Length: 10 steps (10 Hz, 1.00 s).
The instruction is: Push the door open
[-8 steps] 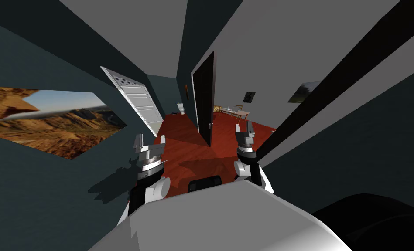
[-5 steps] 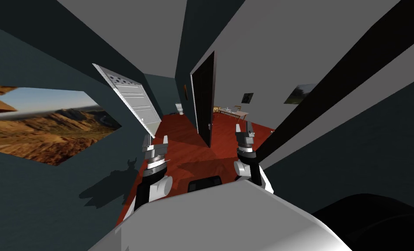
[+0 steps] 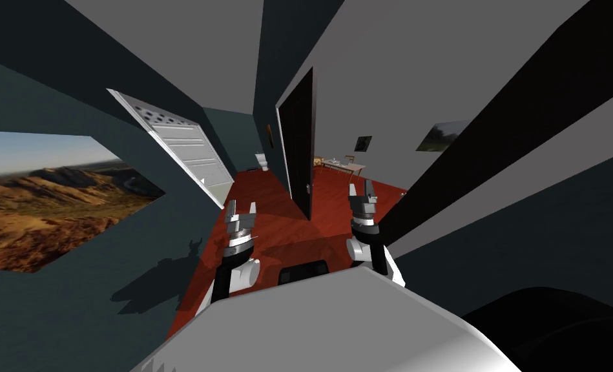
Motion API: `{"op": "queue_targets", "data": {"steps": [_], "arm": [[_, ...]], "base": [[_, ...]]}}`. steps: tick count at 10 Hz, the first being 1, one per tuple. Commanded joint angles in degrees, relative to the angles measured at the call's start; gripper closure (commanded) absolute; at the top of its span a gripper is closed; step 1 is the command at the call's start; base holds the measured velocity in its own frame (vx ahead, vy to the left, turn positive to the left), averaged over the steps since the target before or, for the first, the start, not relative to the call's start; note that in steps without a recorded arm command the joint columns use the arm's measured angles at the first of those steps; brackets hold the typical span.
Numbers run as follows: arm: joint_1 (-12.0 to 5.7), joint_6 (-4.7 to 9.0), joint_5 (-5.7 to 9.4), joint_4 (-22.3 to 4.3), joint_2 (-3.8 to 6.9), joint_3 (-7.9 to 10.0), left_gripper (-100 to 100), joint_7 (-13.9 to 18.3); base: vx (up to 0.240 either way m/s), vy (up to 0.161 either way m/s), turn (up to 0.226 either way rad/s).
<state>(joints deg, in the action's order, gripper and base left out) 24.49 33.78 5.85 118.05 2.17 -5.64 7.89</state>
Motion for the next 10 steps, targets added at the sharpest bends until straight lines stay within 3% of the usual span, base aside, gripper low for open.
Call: {"op": "queue_targets", "data": {"steps": [1, 10], "arm": [[-0.87, 0.37, -0.03, -1.9, 0.34, -0.47, -100, 0.02], [-5.73, 2.09, -0.41, -12.83, 1.83, -3.92, -100, -0.04]], "base": [[0.093, 0.036, -0.065], [0.089, 0.033, -0.079]]}}
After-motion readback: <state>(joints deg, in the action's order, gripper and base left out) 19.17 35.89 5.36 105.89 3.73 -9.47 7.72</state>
